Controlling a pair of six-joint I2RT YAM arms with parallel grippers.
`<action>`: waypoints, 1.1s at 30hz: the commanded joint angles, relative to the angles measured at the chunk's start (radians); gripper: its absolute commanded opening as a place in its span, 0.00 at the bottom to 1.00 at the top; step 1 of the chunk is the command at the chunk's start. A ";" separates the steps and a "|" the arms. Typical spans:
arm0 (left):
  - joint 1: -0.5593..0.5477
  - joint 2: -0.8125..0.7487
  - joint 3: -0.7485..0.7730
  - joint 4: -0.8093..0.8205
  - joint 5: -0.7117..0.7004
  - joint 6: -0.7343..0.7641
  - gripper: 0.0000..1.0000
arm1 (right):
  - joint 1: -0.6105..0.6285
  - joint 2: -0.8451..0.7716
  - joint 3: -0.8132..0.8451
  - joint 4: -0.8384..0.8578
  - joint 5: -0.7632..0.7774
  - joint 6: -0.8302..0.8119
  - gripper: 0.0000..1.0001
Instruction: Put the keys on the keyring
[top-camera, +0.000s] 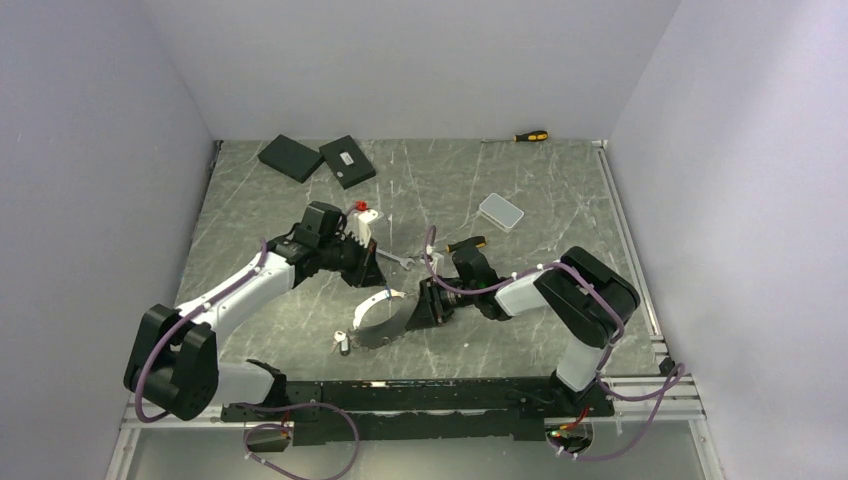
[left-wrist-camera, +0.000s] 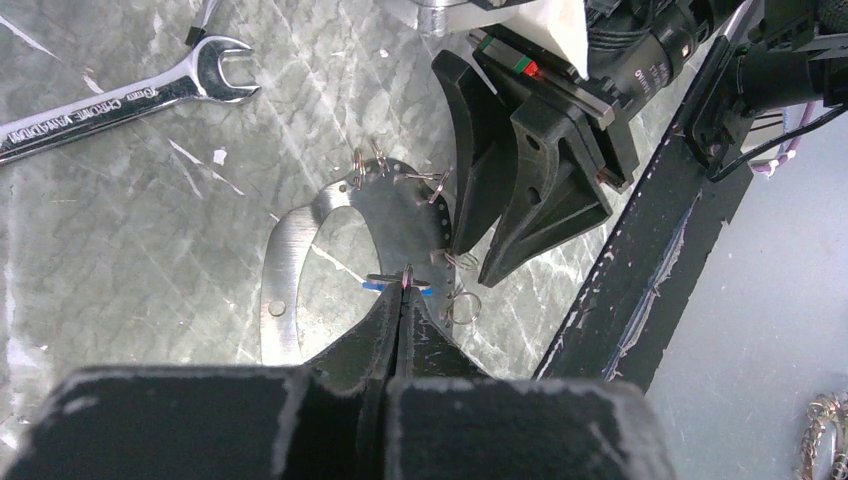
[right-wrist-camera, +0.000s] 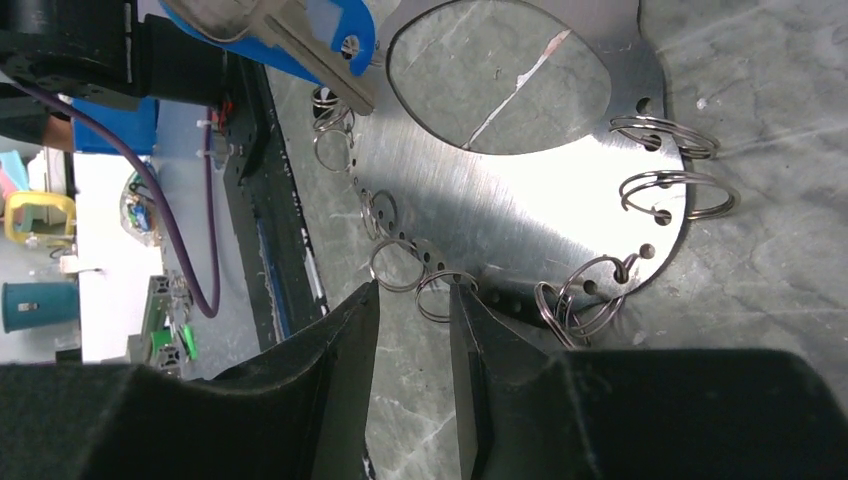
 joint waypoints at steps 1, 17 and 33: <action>0.003 -0.032 0.039 0.017 0.026 0.015 0.00 | 0.011 0.015 0.036 0.009 0.019 -0.029 0.36; 0.003 -0.042 0.041 0.013 0.018 0.049 0.00 | 0.043 0.018 0.043 -0.045 0.004 -0.071 0.28; 0.003 -0.053 0.041 0.009 0.012 0.052 0.00 | 0.037 -0.050 0.055 -0.133 -0.014 -0.132 0.22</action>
